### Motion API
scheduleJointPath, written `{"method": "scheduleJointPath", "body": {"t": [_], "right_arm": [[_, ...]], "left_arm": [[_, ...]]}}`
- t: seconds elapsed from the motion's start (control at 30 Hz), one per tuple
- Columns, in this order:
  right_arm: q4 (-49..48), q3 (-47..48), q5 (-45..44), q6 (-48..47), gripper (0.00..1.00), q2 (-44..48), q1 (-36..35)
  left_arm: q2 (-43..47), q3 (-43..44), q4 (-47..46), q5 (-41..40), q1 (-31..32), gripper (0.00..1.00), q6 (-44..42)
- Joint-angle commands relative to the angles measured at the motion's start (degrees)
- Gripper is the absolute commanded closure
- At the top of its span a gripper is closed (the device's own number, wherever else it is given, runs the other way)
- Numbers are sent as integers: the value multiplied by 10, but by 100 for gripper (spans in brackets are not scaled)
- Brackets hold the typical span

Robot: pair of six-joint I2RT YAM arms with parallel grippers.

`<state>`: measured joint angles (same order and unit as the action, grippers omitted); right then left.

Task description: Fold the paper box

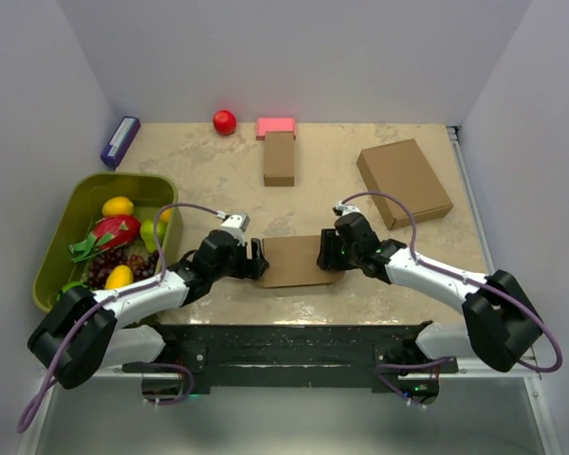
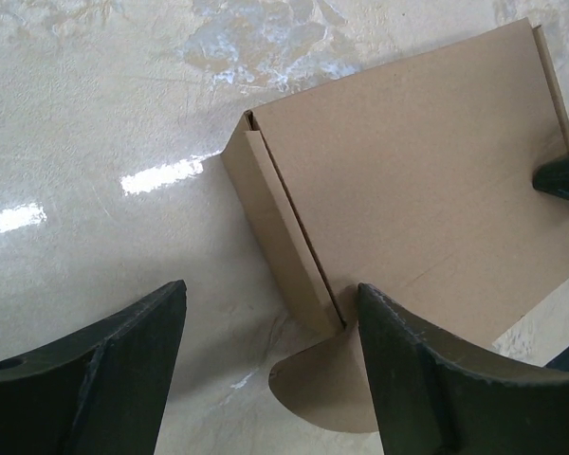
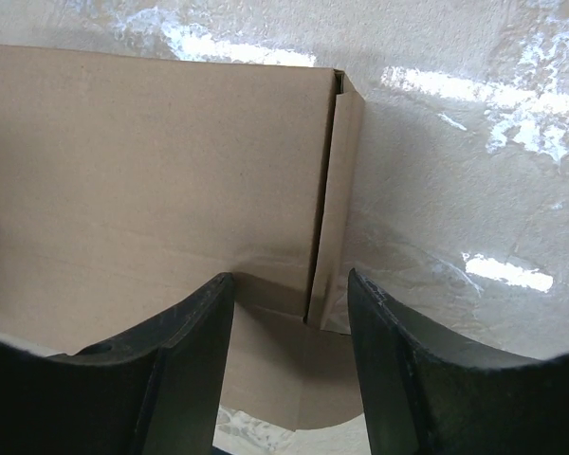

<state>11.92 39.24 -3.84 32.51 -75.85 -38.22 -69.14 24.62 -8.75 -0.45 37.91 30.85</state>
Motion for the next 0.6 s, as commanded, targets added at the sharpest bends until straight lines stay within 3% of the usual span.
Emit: {"method": "scheduleJointPath", "body": {"t": [0.0,0.13,0.37,0.57], "right_arm": [[-4,-25,3,2,45,-9,0],[3,-20,6,2,44,1,1],[10,19,49,-10,21,16,21],[-50,11,137,-24,16,-15,72]], "left_arm": [[-18,-10,-19,-7,-3,23,-8],[-16,-8,-26,-2,-3,24,-7],[17,46,8,1,-3,16,-21],[42,96,34,101,-64,9,-39]]}}
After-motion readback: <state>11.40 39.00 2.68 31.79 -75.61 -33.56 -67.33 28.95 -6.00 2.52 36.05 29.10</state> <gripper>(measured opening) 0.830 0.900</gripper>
